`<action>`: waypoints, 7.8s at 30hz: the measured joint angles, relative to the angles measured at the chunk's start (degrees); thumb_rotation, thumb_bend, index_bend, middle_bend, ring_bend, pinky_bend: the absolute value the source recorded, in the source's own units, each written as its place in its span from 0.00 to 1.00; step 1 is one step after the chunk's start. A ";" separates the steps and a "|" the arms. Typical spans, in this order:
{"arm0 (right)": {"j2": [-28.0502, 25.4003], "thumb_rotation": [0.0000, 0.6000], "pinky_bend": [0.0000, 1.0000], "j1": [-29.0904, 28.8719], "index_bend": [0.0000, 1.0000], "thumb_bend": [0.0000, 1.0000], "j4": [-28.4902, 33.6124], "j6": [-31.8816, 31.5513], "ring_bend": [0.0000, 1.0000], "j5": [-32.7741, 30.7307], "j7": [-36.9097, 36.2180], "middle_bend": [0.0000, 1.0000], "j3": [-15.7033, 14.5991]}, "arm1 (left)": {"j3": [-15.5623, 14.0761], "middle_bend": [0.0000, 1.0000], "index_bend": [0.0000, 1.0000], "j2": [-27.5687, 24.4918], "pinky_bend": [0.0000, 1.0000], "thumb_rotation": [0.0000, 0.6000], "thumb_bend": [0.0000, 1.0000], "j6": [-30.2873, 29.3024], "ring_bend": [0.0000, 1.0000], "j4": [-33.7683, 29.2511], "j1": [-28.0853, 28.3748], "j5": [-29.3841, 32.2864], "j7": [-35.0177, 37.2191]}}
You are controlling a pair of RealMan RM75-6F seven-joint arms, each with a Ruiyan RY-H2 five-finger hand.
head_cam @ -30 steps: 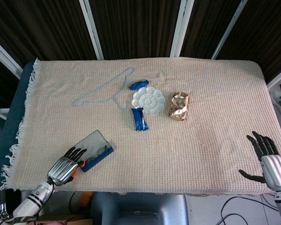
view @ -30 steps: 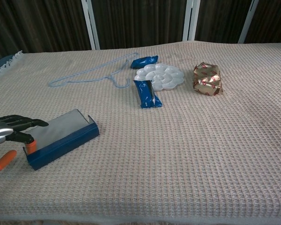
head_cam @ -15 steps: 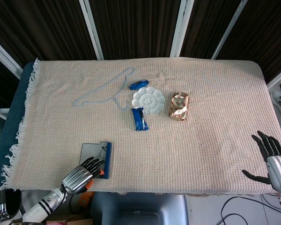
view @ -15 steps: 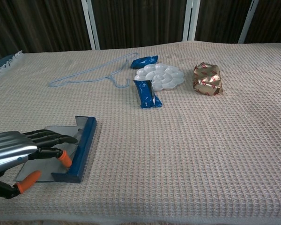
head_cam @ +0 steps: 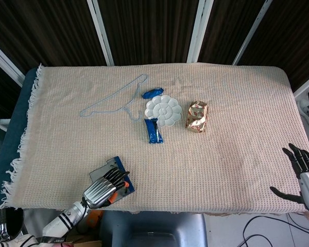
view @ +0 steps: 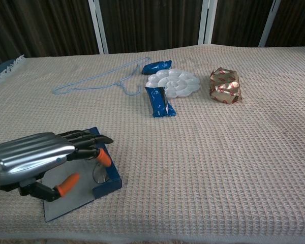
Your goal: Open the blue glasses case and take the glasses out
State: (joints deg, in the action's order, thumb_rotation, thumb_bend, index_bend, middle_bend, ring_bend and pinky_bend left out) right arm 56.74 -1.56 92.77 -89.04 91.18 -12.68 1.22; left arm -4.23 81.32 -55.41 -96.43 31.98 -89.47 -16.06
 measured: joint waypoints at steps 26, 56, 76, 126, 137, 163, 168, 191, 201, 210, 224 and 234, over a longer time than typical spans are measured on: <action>-0.29 1.00 0.00 0.02 0.00 0.18 -0.18 0.57 0.00 -0.39 0.68 0.00 0.11 | 14.61 0.00 0.35 4.45 0.00 1.00 0.72 9.28 0.00 7.12 12.44 21.33 3.65; 0.33 1.00 0.00 0.32 0.00 0.18 0.07 -0.01 0.00 0.16 2.26 0.00 0.13 | 9.46 0.00 0.49 1.27 0.00 1.00 0.73 9.93 0.00 10.32 12.87 33.94 -3.41; 0.87 1.00 0.00 0.12 0.00 0.18 0.46 0.36 0.00 0.75 4.06 0.00 -0.14 | 5.44 0.00 0.50 -7.61 0.00 1.00 0.74 9.68 0.00 3.17 8.46 34.57 0.69; 0.62 1.00 0.00 -0.25 0.00 0.18 0.51 0.83 0.00 1.73 3.65 0.00 -0.91 | 4.07 0.00 0.33 4.72 0.00 1.00 0.42 -10.16 0.00 1.28 -1.61 18.14 -12.10; 0.53 1.00 0.00 -0.21 0.00 0.18 0.48 0.69 0.00 1.38 3.10 0.00 -0.73 | 4.37 0.00 0.33 5.23 0.00 1.00 0.42 -8.13 0.00 2.32 -1.50 19.28 -12.54; 0.40 1.00 0.00 -0.15 0.00 0.18 0.35 0.57 0.00 1.39 2.84 0.00 -0.75 | 5.69 0.00 0.43 6.10 0.01 1.00 0.42 -6.26 0.00 2.89 -0.78 20.79 -12.61; 0.39 1.00 0.00 -0.15 0.00 0.18 0.40 0.58 0.00 1.32 2.88 0.00 -0.73 | 5.90 0.00 0.44 6.03 0.01 1.00 0.42 -5.98 0.00 2.99 -0.67 21.06 -12.32; 0.34 1.00 0.00 -0.16 0.00 0.18 0.39 0.65 0.00 1.40 2.91 0.00 -0.81 | 6.80 0.01 0.56 6.77 0.02 1.00 0.42 -6.05 0.00 5.14 -0.60 20.79 -10.15; 0.30 1.00 0.00 -0.09 0.00 0.18 0.37 0.49 0.00 1.51 2.71 0.00 -0.85 | 9.12 0.01 0.55 7.44 0.02 1.00 0.42 -8.75 0.00 6.43 -0.76 18.78 -6.45; 0.22 1.00 0.00 0.05 0.00 0.18 0.29 0.22 0.00 1.46 2.36 0.00 -0.80 | 12.48 0.01 0.55 10.40 0.02 1.00 0.42 -11.13 0.00 11.30 -0.36 18.15 -2.58; 0.10 1.00 0.00 0.19 0.00 0.18 0.25 -0.04 0.00 1.39 1.90 0.00 -0.73 | 16.29 0.01 0.55 16.95 0.02 1.00 0.42 -15.27 0.00 22.59 0.43 17.32 1.24; -0.01 1.00 0.00 0.31 0.00 0.18 0.13 -0.26 0.00 1.49 1.53 0.00 -0.74 | 16.93 0.01 0.55 18.27 0.02 1.00 0.42 -14.55 0.00 25.36 0.82 17.82 2.12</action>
State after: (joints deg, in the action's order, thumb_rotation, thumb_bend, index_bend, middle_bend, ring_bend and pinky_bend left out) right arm 56.72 -1.25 92.90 -89.30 92.66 -11.15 0.48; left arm 12.70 99.60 -69.96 -71.07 32.80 -71.65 -13.94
